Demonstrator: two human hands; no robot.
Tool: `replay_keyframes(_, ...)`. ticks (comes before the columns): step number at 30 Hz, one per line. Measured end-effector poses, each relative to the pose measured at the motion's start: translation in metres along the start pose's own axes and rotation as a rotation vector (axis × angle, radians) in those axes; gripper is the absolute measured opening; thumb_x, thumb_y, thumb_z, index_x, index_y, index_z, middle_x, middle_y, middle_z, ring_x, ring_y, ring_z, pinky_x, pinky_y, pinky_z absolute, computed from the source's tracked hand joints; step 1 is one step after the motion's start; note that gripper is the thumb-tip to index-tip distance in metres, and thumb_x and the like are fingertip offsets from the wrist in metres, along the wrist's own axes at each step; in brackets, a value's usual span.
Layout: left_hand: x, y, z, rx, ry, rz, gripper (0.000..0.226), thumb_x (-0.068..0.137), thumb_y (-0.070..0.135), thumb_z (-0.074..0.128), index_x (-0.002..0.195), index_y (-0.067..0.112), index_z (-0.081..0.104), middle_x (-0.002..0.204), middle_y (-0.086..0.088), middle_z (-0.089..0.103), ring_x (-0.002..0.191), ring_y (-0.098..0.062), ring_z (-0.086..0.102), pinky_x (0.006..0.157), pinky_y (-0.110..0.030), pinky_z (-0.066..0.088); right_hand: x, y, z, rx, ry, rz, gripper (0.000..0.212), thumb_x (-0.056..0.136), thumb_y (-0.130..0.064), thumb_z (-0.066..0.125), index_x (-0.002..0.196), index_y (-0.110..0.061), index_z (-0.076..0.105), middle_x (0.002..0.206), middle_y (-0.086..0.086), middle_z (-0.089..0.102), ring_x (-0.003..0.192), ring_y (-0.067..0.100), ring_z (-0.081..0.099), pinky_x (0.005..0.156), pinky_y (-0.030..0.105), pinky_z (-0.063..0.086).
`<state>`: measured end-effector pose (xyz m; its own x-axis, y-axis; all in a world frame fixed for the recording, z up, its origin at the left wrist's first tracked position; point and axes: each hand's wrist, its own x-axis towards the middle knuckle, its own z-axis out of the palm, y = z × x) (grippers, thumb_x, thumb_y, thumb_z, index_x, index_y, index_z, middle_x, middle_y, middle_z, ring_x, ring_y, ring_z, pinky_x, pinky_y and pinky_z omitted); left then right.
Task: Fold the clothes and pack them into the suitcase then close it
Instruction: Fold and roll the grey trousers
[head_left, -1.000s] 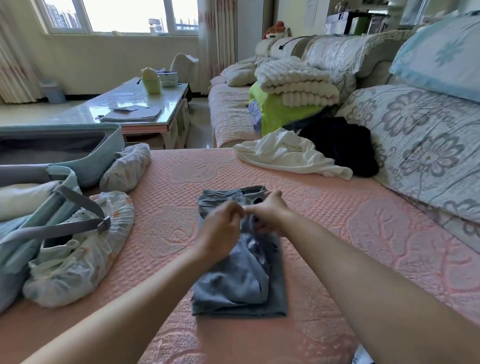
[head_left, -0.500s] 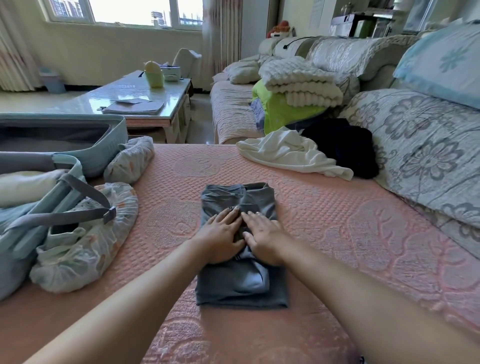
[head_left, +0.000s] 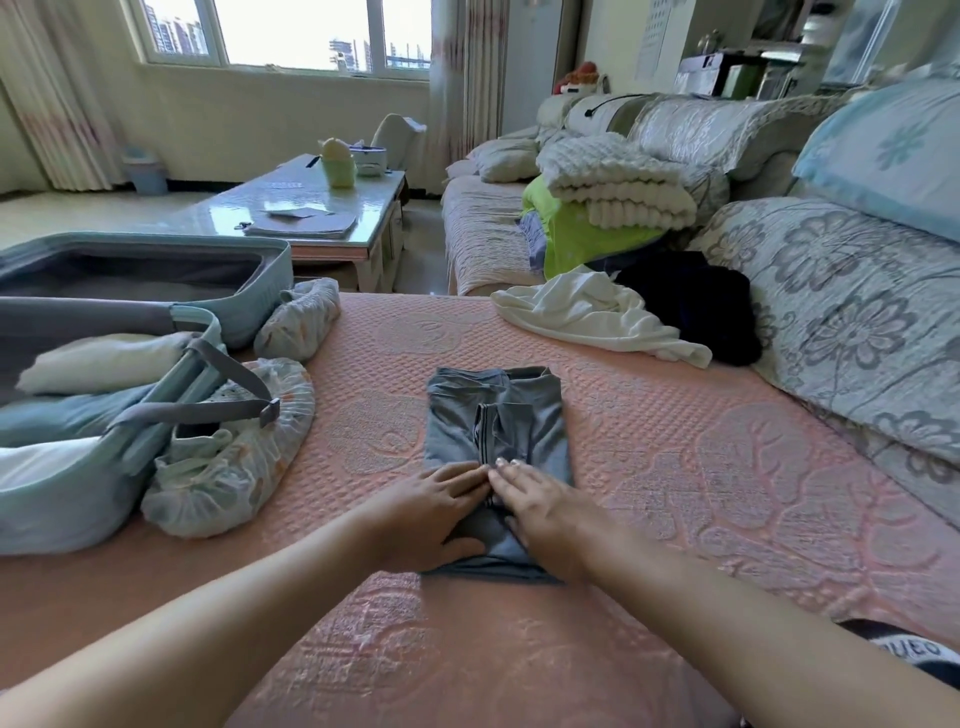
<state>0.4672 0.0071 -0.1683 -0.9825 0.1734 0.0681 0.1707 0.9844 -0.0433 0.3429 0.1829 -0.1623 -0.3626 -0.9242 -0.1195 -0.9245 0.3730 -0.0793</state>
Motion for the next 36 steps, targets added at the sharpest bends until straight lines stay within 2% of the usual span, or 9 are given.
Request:
replay_keyframes(5,-0.023,0.004,-0.002,-0.010,-0.075,0.032,0.093,0.085,0.071,0.042,0.156,0.014,0.024,0.163,0.003,0.015,0.152,-0.012,0.009,0.122,-0.028,0.010,-0.034,0.002,0.006,-0.077,-0.128,-0.094,0.107,0.077,-0.077,0.027,0.160,-0.019,-0.007,0.166,0.006,-0.015,0.154,0.018,-0.013,0.123,0.030,-0.004)
replay_keyframes(9,-0.025,0.006,0.002,0.133,0.028,0.094,0.060,0.079,0.030,0.057,0.134,0.008,0.059,0.137,-0.006,0.060,0.132,-0.020,0.052,0.106,-0.031,0.046,-0.040,0.006,0.002,-0.046,-0.052,-0.074,0.076,0.097,-0.018,0.042,0.161,-0.020,0.000,0.168,0.007,0.000,0.155,0.018,0.006,0.124,0.028,0.010)
replay_keyframes(12,-0.012,0.020,-0.016,-0.016,0.122,0.011,0.029,0.086,0.019,0.045,0.102,0.012,0.068,0.101,-0.002,0.071,0.089,-0.019,0.067,0.077,-0.026,0.052,-0.036,0.003,-0.002,-0.022,0.071,-0.090,0.054,0.101,-0.010,0.037,0.155,-0.018,0.034,0.160,0.011,0.035,0.143,0.024,0.039,0.113,0.033,0.037)
replay_keyframes(16,0.008,0.014,-0.049,-0.340,0.054,-0.257,0.014,0.090,0.014,0.047,0.081,0.014,0.058,0.072,0.004,0.060,0.061,-0.014,0.052,0.056,-0.024,0.040,-0.032,0.016,-0.042,0.346,0.072,0.052,0.016,0.087,-0.011,0.052,0.089,-0.020,0.065,0.088,0.002,0.068,0.081,0.018,0.060,0.068,0.033,0.043)
replay_keyframes(20,0.021,-0.002,-0.065,-0.773,0.025,-0.355,0.008,0.086,0.035,0.060,0.086,0.027,0.063,0.080,0.010,0.062,0.079,-0.014,0.059,0.067,-0.027,0.045,-0.019,0.033,-0.052,0.754,0.137,0.184,0.023,0.075,-0.025,0.051,0.079,-0.010,0.067,0.082,0.011,0.069,0.072,0.017,0.057,0.063,0.038,0.045)
replay_keyframes(22,0.024,-0.009,-0.063,-0.967,-0.065,-0.351,0.050,0.071,0.061,0.073,0.115,0.042,0.060,0.106,0.016,0.065,0.097,-0.005,0.061,0.082,-0.022,0.049,-0.011,0.037,-0.049,0.772,0.188,0.266,0.016,0.077,-0.024,0.051,0.071,-0.011,0.059,0.073,0.005,0.062,0.069,0.015,0.052,0.063,0.034,0.039)
replay_keyframes(27,0.043,-0.027,-0.038,-0.707,0.383,-0.628,0.023,0.086,0.034,0.073,0.105,0.028,0.062,0.093,0.003,0.064,0.094,-0.025,0.064,0.075,-0.031,0.048,0.016,0.045,-0.043,0.623,0.266,0.405,0.012,0.093,-0.028,0.063,0.083,-0.021,0.061,0.091,0.002,0.067,0.087,0.020,0.059,0.069,0.031,0.040)
replay_keyframes(31,0.049,-0.023,-0.021,-0.364,0.106,-0.885,0.040,0.093,0.030,0.061,0.129,0.018,0.049,0.119,-0.010,0.059,0.112,-0.030,0.055,0.089,-0.037,0.046,0.039,0.045,-0.038,0.455,0.322,0.510,0.025,0.094,-0.039,0.063,0.107,-0.018,0.067,0.111,0.008,0.070,0.103,0.028,0.065,0.084,0.034,0.050)
replay_keyframes(36,0.056,-0.014,-0.019,-0.107,0.426,-0.121,0.032,0.086,0.013,0.056,0.115,0.022,0.065,0.121,0.000,0.061,0.114,-0.024,0.057,0.096,-0.043,0.047,0.054,0.044,-0.028,0.177,0.179,0.582,0.028,0.101,-0.027,0.046,0.126,-0.016,0.049,0.120,0.015,0.065,0.109,0.034,0.063,0.080,0.038,0.044)
